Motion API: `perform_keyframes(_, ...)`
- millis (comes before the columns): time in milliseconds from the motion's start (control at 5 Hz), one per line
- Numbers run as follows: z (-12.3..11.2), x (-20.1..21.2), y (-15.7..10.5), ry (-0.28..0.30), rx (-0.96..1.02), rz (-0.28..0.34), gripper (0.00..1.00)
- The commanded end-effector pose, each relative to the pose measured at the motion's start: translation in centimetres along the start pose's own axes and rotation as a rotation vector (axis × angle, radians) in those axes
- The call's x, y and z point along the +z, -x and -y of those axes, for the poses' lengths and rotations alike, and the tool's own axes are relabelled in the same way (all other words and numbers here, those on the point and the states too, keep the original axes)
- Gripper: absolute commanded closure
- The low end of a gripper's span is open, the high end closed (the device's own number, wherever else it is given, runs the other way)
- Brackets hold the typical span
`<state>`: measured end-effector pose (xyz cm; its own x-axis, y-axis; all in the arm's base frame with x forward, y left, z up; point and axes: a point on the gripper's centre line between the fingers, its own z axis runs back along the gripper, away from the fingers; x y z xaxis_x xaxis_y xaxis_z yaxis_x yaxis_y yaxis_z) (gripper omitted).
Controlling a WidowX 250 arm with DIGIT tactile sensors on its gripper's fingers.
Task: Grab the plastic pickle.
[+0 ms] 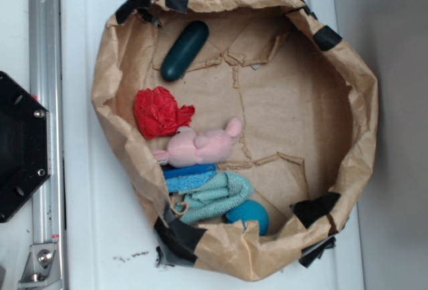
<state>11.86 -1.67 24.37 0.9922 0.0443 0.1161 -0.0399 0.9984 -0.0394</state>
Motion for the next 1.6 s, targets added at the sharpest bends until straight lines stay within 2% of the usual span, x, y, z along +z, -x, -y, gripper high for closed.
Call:
perform_keyframes(0,0.0,0.0,0.0,0.0,0.0,0.0,0.0)
perform_keyframes(200,-2.7,-2.9,-4.8,-0.102,0.168,0.064,0.0)
perform_keyframes(400,-3.6,-4.8,-8.7,-0.137,0.337,0.17,0.0)
perform_keyframes(600,-4.8,-8.1,-10.4,-0.144,0.398,0.143,0.0)
perform_keyframes(800,-7.4,-11.8,-10.9,-0.119,0.525,0.116,0.0)
perform_keyframes(1000,-9.7,-15.5,-10.2,-0.111,0.59,0.055,0.0)
perform_keyframes(1200,-10.3,-18.6,-8.4,-0.075,0.648,-0.019,0.0)
perform_keyframes(1400,-10.2,-19.8,-7.9,-0.08,0.634,-0.051,0.0)
